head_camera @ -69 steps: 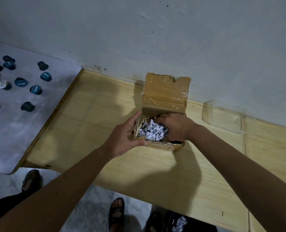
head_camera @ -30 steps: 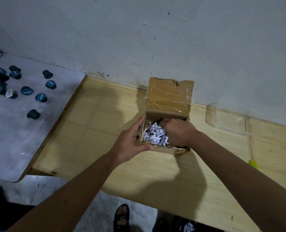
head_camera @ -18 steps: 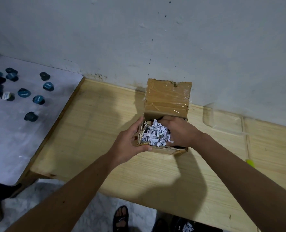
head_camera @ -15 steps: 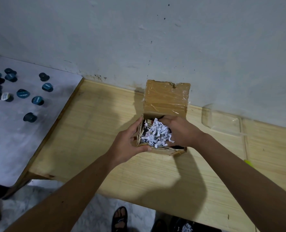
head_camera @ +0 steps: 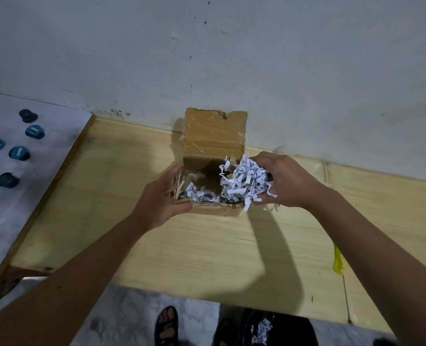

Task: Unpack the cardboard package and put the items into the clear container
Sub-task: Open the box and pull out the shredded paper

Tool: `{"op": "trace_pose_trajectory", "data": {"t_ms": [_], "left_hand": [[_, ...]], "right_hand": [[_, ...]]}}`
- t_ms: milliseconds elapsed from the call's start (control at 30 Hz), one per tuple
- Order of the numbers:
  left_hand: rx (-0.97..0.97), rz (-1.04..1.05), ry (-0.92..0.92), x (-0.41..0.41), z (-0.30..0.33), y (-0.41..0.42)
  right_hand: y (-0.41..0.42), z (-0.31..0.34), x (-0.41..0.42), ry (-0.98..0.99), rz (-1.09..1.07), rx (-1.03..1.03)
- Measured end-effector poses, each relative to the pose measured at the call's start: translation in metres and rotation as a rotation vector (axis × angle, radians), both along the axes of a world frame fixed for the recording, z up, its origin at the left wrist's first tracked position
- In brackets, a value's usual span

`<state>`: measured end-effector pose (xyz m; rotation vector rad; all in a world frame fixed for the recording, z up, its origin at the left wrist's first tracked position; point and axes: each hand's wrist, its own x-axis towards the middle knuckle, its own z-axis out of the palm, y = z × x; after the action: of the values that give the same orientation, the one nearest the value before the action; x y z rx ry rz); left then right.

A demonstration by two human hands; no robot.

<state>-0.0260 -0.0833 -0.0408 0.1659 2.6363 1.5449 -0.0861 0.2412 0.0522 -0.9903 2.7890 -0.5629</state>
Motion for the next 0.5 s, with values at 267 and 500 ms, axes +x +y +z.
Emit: {"op": "trace_pose_trajectory", "data": {"t_ms": [267,500], "left_hand": [[0.162,-0.041,-0.146,-0.009,0.006,-0.008],[0.223,-0.015,-0.159,-0.005,0.006,-0.001]], "right_hand": [[0.076,-0.046,0.049,-0.157,-0.159,0.106],[0.092,-0.094,0.074,-0.261,-0.214,0.194]]}}
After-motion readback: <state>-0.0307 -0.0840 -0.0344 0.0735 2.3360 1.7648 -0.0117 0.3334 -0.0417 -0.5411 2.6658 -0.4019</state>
